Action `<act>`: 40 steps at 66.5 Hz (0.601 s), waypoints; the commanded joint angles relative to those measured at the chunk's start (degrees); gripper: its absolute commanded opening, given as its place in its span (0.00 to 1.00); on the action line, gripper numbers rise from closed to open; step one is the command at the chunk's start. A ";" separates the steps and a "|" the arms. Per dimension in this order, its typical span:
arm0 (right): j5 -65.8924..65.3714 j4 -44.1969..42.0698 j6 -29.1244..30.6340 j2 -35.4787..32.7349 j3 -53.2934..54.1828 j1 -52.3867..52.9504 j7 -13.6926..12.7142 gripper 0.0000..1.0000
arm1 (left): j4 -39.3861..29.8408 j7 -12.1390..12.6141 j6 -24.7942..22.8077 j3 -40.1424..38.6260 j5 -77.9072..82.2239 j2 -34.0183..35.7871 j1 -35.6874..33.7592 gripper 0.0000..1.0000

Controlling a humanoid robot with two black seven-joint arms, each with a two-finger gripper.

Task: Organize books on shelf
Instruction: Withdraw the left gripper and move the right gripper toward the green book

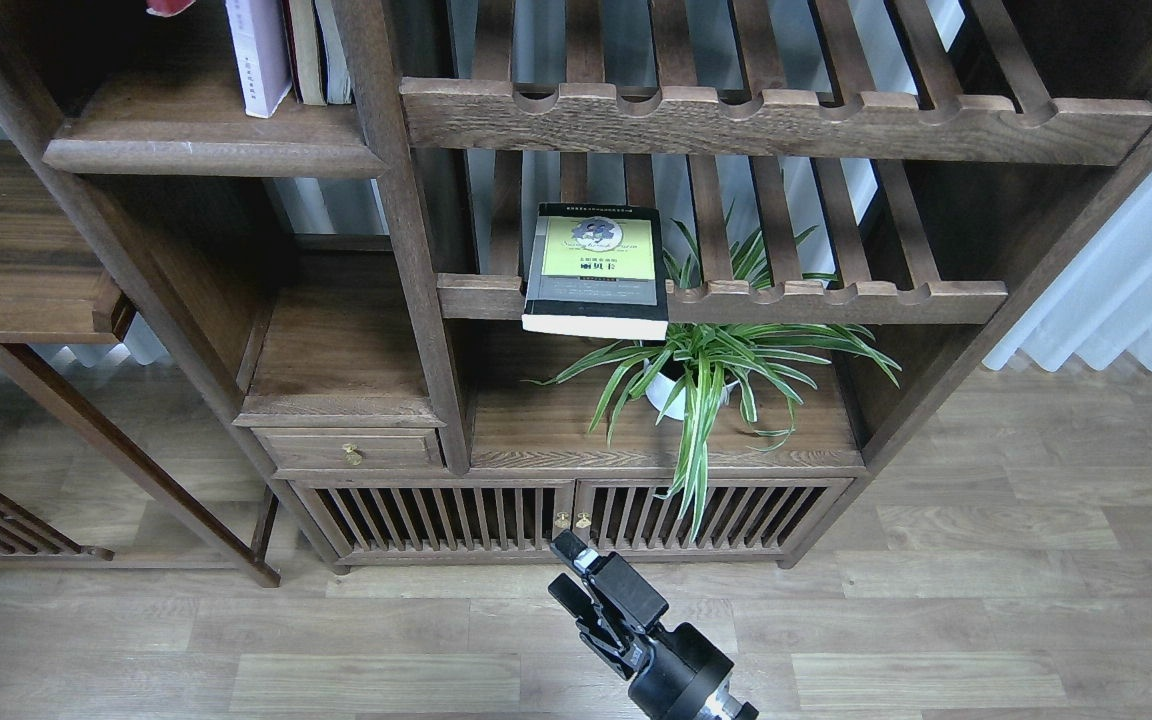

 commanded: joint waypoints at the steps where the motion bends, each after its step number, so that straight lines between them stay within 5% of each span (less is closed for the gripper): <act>1: 0.46 -0.01 0.00 0.00 -0.01 0.75 -0.01 0.99 | 1.41 -2.87 0.00 0.99 0.38 -1.53 -0.31 0.02; 40: 1.60 0.08 0.00 0.00 -1.68 2.95 0.87 0.99 | 6.60 -8.32 0.00 1.78 2.93 -3.11 2.15 0.06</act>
